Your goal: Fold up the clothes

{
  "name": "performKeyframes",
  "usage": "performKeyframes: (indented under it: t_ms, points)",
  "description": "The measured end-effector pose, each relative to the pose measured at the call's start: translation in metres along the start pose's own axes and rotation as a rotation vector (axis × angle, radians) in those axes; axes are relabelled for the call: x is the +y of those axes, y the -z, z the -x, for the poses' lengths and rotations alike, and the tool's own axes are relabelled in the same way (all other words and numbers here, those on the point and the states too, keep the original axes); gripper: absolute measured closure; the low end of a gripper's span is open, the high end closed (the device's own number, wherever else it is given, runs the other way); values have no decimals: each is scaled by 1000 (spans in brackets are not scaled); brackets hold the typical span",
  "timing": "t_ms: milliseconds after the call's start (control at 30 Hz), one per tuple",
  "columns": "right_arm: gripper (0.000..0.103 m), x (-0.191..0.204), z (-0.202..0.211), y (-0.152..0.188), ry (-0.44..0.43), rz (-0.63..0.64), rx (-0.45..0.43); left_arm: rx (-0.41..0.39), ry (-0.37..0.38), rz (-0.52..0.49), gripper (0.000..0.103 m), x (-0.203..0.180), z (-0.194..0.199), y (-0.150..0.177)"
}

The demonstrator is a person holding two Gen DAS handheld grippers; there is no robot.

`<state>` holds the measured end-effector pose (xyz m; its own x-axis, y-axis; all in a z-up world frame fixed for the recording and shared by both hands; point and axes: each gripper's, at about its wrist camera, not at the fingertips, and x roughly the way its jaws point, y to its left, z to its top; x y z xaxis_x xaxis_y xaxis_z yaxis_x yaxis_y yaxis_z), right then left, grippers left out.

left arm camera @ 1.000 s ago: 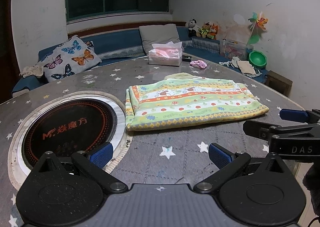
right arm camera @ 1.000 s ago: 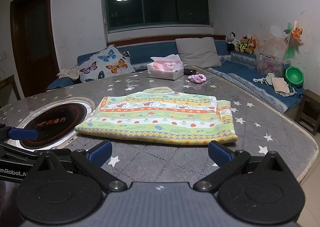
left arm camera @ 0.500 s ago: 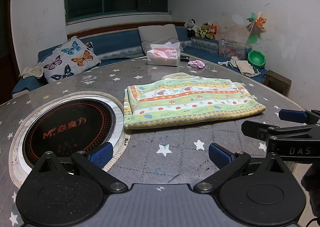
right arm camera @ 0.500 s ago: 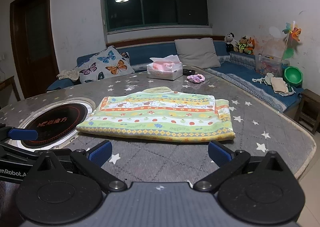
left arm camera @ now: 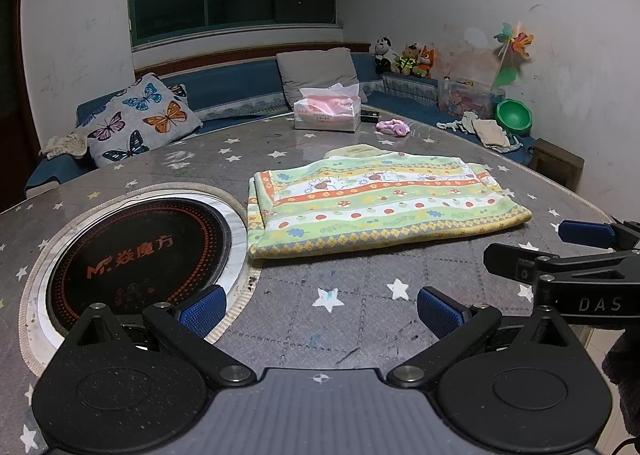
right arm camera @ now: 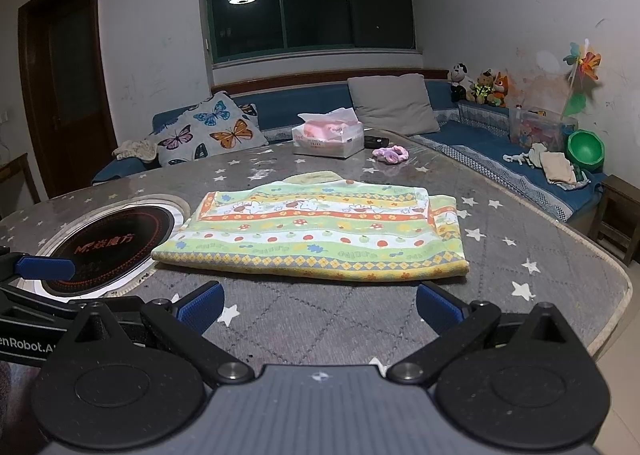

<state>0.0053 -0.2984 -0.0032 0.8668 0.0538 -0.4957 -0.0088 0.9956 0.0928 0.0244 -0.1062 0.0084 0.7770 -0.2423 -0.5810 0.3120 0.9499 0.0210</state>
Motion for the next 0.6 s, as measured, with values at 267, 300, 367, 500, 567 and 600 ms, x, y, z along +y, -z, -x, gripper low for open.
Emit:
performKeyframes:
  t_ms: [267, 300, 367, 500, 567, 600]
  points:
    - [0, -1, -4, 0, 1, -1, 8, 9, 1, -2, 0, 1, -5, 0]
    - [0, -1, -5, 0, 2, -1, 11, 11, 2, -2, 0, 1, -5, 0]
    - [0, -1, -7, 0, 2, -1, 14, 14, 2, -2, 0, 1, -7, -1]
    - [0, -2, -12, 1, 3, -4, 25, 21, 5, -3, 0, 2, -12, -2]
    - [0, -3, -14, 0, 5, -5, 30, 25, 7, -3, 0, 2, -14, -2]
    - [0, -3, -16, 0, 6, -6, 32, 27, 7, -3, 0, 2, -15, -3]
